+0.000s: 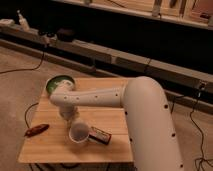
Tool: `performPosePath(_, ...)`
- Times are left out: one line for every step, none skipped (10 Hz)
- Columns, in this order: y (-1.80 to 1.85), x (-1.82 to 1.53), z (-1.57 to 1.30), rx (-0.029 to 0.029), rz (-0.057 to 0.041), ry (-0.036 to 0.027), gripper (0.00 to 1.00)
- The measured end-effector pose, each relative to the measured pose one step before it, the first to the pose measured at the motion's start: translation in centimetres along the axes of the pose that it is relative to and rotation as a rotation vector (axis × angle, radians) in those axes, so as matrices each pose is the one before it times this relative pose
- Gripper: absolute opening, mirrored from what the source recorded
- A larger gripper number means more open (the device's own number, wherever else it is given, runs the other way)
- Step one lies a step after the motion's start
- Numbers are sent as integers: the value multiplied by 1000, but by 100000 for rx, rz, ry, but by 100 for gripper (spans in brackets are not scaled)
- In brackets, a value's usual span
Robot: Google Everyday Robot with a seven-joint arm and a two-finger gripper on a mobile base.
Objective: Wipe the white sponge on the table
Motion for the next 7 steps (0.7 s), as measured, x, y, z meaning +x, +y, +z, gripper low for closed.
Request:
performPosePath(1077,-868,125,-449,2452,-434,6)
performPosePath(894,-389,-16,-565,1679,24,6)
performPosePath(1097,-243,-7,-1126,1505,341,6)
performPosePath(894,0,17,-765,1110,716,6)
performPosePath(1082,346,-142,-868,654,1602,6)
performPosePath(875,495,-209,-467,155,1465,6)
performPosePath(573,626,-87,57,-460,1508,6)
